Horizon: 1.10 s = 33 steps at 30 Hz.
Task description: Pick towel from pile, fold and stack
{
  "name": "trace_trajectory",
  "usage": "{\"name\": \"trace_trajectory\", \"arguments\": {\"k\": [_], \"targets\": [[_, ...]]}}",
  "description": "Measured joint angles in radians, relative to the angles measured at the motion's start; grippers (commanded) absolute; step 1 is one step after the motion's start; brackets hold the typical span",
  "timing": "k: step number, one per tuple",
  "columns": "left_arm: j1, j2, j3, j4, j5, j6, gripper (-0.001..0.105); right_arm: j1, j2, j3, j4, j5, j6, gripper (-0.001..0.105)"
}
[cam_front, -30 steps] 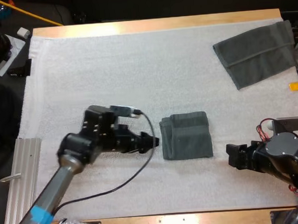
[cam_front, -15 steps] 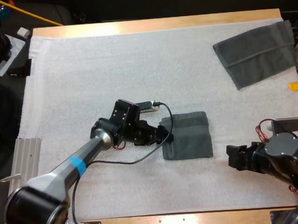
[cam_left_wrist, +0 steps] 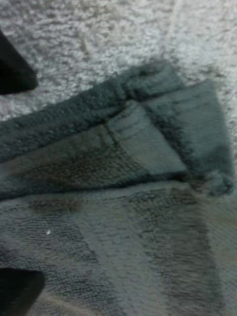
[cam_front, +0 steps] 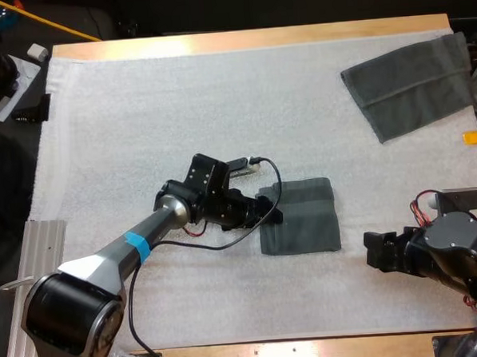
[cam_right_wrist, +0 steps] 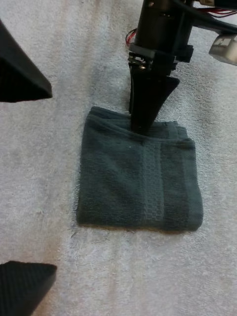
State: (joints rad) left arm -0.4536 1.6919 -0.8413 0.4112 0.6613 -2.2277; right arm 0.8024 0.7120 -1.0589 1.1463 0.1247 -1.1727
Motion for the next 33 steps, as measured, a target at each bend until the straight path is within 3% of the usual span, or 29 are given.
{"name": "trace_trajectory", "arguments": {"k": [9,12,14,15,21,23,25,33], "targets": [[-0.101,0.032,-0.038,-0.003,0.004,-0.056,0.07,0.0,0.002,0.0,0.0,0.0,0.0,0.065],[-0.137,0.052,-0.061,-0.003,0.004,-0.076,0.065,0.0,0.002,0.0,0.0,0.0,0.0,0.065],[-0.151,0.065,-0.075,-0.011,0.004,-0.086,0.054,0.0,0.002,0.0,0.0,0.0,0.0,0.064],[-0.153,0.066,-0.075,-0.012,0.004,-0.087,0.054,0.0,0.002,0.0,0.0,0.0,0.0,0.064],[-0.158,0.076,-0.081,0.013,0.004,-0.089,0.009,0.0,0.002,0.0,0.0,0.0,0.0,0.064],[-0.152,0.076,-0.081,0.032,0.004,-0.075,0.0,0.0,0.002,0.0,0.0,0.0,0.0,0.064],[-0.144,0.076,-0.081,0.066,-0.003,-0.047,0.0,0.0,0.002,0.0,0.0,0.0,0.0,0.064],[0.017,0.019,-0.081,0.318,-0.165,0.213,0.0,0.0,0.002,0.0,0.0,0.0,0.0,0.064]]}}
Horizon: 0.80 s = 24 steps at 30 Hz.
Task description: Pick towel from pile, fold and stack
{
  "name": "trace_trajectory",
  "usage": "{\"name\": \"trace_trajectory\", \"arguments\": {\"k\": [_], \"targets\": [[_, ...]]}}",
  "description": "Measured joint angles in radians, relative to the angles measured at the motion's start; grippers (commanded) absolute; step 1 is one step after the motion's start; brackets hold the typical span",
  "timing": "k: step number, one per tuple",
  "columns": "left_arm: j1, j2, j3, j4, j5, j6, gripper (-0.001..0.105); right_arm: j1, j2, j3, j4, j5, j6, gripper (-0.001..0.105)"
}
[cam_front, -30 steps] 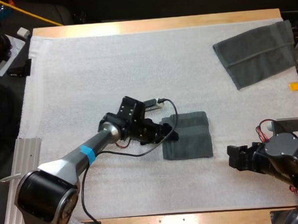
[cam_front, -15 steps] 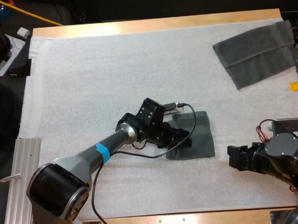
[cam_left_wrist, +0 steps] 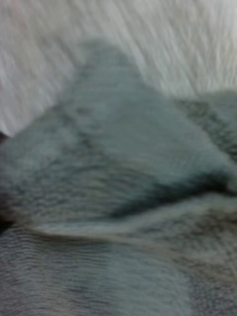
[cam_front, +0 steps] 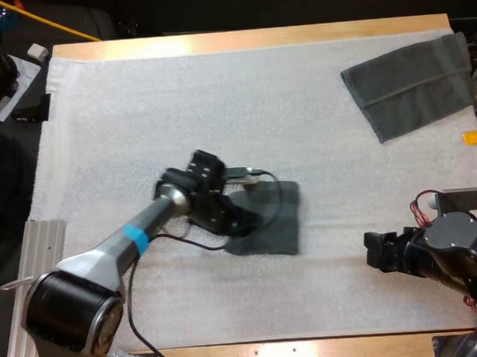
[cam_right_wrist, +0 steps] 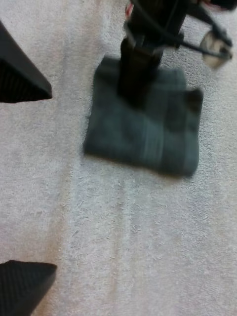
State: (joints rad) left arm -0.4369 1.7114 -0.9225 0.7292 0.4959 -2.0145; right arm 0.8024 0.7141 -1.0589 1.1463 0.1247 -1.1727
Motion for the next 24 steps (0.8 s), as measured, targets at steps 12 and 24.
{"name": "trace_trajectory", "arguments": {"k": [12,24], "targets": [[0.299,-0.062,-0.008,0.232,-0.305,0.309,0.0,0.0,0.0,0.0,0.002,-0.003,0.0,0.065],[0.585,-0.088,-0.013,0.309,-0.598,0.4,0.0,0.0,0.0,0.0,-0.004,-0.024,0.0,0.065]]}}
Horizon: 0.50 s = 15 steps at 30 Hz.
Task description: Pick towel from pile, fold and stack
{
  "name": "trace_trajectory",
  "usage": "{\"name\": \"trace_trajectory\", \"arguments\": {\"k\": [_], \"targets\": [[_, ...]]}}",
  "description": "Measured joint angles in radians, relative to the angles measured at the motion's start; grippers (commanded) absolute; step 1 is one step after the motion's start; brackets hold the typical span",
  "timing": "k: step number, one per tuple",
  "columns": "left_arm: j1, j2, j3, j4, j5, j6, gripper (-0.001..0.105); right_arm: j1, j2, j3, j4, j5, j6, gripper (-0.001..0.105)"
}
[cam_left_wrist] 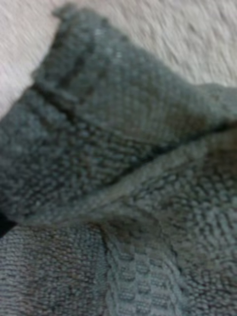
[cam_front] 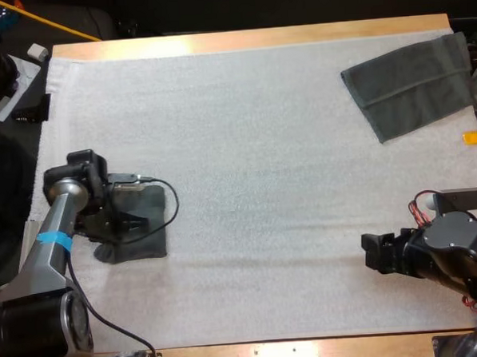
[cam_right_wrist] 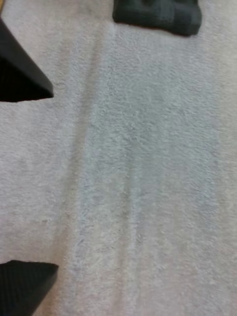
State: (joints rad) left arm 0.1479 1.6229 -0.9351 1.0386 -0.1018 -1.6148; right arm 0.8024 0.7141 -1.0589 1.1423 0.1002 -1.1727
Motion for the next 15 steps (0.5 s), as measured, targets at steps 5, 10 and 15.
{"name": "trace_trajectory", "arguments": {"k": [5,10,15], "targets": [[0.037,-0.003,-0.002,0.01,-0.041,0.006,0.003,0.0,0.0,0.0,0.0,-0.008,0.0,0.065],[0.038,-0.008,-0.001,0.01,-0.07,0.019,0.004,0.0,0.0,0.0,-0.002,-0.013,0.0,0.064],[0.038,-0.008,-0.001,0.016,-0.107,0.02,0.053,0.0,0.0,0.0,-0.001,-0.013,0.0,0.064]]}}
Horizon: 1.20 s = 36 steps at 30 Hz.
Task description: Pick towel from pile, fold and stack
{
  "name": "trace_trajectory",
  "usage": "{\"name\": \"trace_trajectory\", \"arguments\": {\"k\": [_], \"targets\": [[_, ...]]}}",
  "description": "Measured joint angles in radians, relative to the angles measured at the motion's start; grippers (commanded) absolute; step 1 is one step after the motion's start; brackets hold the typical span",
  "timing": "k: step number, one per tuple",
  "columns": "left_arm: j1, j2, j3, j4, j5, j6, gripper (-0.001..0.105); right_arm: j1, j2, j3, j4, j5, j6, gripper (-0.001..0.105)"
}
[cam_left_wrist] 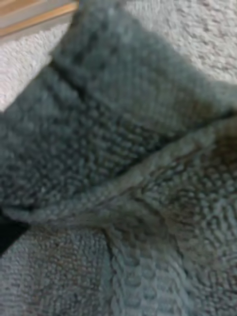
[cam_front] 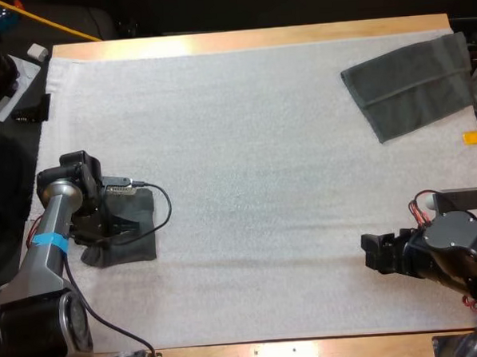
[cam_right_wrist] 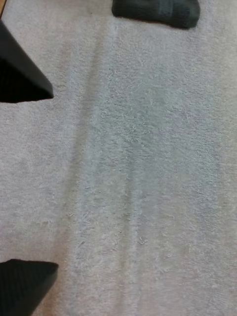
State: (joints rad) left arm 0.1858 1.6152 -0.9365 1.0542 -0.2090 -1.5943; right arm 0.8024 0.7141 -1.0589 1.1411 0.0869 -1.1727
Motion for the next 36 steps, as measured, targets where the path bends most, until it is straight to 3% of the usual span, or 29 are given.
{"name": "trace_trajectory", "arguments": {"k": [2,9,13,16,18,19,24,28,36], "targets": [[0.002,0.0,0.0,0.003,-0.012,0.0,0.072,0.0,0.0,0.0,0.0,0.0,0.0,0.064],[0.011,-0.013,-0.053,0.048,-0.047,-0.007,0.063,0.0,0.0,0.0,0.0,0.0,0.0,0.064],[0.013,-0.06,-0.096,0.064,-0.025,-0.013,0.063,0.0,0.0,0.0,0.0,0.0,0.0,0.064],[0.013,-0.137,-0.106,0.066,0.074,-0.022,0.063,0.0,0.0,0.0,0.0,0.0,0.0,0.064],[0.013,-0.149,-0.106,0.068,0.101,-0.022,0.062,0.0,0.0,0.0,0.0,0.0,0.0,0.064],[0.013,-0.184,-0.106,0.069,0.181,-0.025,0.062,0.0,0.0,0.0,0.0,0.0,0.0,0.064],[0.013,-0.166,-0.106,0.087,0.223,-0.027,0.062,0.0,0.0,0.0,0.0,0.0,0.0,0.064],[0.013,-0.162,-0.08,0.089,0.272,-0.029,0.061,0.0,0.0,0.0,0.0,0.0,0.0,0.064],[0.013,-0.133,0.034,0.015,0.294,-0.046,0.061,0.0,0.0,0.0,0.0,0.0,0.0,0.064]]}}
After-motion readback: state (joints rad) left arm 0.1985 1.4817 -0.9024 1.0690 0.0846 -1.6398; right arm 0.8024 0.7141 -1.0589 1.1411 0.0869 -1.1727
